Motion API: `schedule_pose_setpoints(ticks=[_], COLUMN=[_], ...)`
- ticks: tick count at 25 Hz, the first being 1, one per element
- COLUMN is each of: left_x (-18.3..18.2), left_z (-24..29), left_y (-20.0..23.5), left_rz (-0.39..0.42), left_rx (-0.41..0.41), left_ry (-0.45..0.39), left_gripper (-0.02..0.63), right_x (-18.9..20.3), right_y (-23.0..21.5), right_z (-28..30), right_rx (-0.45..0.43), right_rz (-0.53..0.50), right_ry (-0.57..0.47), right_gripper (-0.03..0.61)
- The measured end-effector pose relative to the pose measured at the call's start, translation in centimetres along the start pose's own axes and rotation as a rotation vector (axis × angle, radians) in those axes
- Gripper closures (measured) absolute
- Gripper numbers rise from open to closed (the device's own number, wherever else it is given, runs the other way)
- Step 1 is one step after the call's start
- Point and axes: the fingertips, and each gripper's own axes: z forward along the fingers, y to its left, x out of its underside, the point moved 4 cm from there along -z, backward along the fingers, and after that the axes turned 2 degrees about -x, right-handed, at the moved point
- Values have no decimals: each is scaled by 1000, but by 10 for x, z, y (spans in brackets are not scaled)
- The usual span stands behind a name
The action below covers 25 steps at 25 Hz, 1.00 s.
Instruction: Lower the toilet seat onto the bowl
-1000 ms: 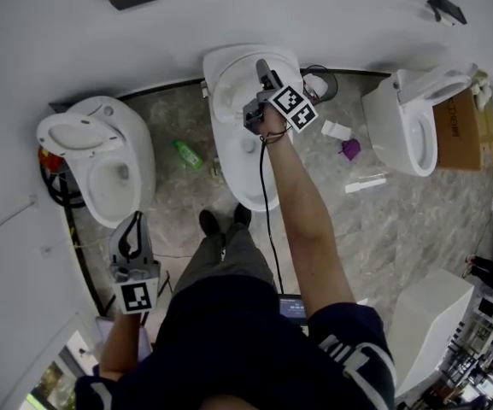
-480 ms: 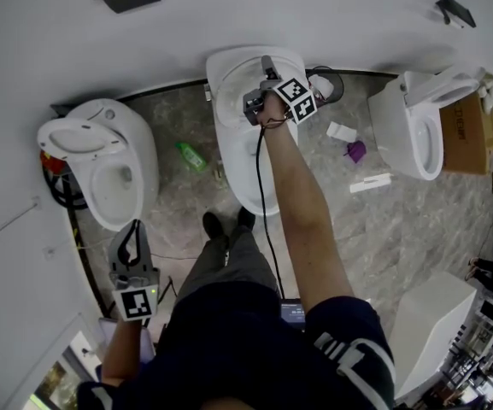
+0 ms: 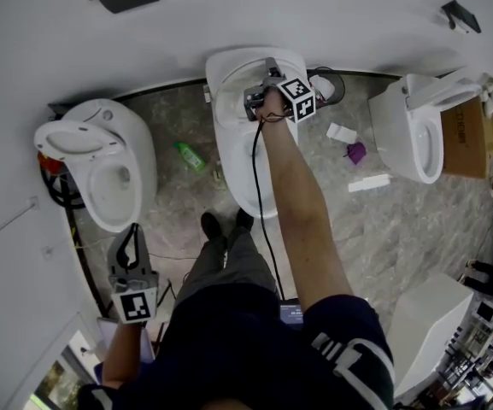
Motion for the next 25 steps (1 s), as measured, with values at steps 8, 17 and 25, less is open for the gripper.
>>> schedule_pose_setpoints(ticks=[8, 17, 25], left_x=[-9, -17, -17], left_z=[27, 61, 70], left_y=[-17, -60, -75], left_rz=[12, 56, 53], left_rx=[75, 222, 253], left_ry=[-40, -78, -83], left_gripper=[588, 587, 587], right_x=[-1, -4, -4], right_y=[-4, -2, -2], right_z=[2, 2, 4], right_rx=[56, 126, 164], right_rz=[19, 39, 82], right_ry=[-7, 11, -2], right_gripper=[407, 407, 408])
